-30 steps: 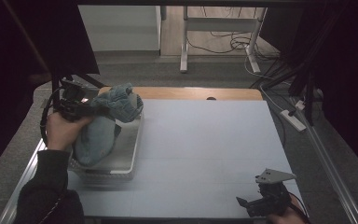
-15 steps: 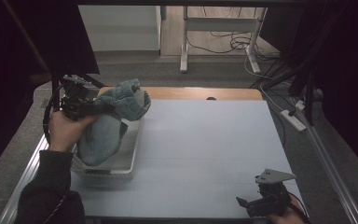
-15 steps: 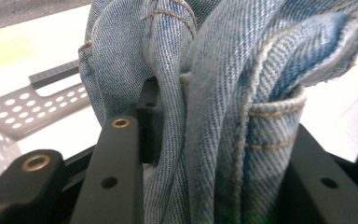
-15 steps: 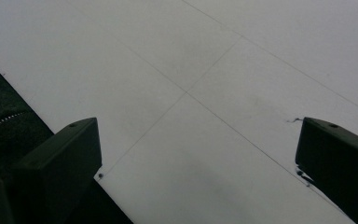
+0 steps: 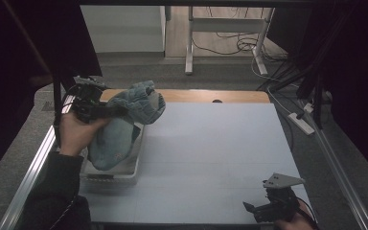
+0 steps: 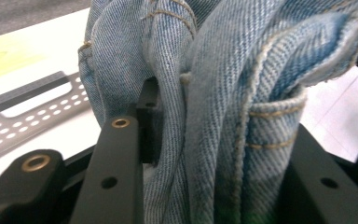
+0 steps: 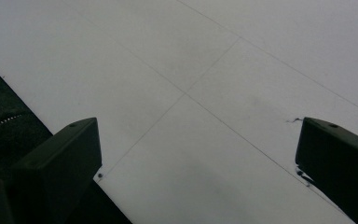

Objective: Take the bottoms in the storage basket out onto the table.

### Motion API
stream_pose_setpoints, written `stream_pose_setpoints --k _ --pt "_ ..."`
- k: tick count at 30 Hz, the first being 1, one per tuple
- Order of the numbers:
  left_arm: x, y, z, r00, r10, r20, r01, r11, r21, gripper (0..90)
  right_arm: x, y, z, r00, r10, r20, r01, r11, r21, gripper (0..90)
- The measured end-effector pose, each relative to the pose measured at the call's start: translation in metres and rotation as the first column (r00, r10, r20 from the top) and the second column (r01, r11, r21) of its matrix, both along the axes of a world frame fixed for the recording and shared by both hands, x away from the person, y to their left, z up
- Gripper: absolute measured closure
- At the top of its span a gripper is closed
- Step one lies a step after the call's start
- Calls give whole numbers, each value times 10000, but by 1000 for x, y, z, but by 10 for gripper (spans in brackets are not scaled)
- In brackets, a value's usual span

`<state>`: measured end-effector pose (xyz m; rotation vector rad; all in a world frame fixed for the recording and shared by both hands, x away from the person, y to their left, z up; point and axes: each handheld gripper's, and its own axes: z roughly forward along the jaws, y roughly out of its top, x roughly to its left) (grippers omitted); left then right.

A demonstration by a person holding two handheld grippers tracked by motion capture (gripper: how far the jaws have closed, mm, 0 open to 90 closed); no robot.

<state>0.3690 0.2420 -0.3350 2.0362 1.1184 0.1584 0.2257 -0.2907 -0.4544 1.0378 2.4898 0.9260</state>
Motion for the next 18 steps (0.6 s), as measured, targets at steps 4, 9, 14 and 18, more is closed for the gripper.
stream_pose_setpoints --k 4,9,14,18 --pt "1 -13 1 9996 -260 -58 261 9996 110 621 0 -1 0 10000 -22 -15 22 10000 37 8" --pt "2 -26 2 9984 -559 -80 561 9982 194 621 0 -1 0 10000 -24 -24 24 10000 36 8" --pt "4 -37 2 9971 -748 -133 751 9970 198 621 0 -1 0 10000 -23 -23 23 10000 34 8" --pt "4 -45 3 9956 -929 -135 931 9955 193 621 0 -1 0 10000 -31 -28 32 10000 34 8"
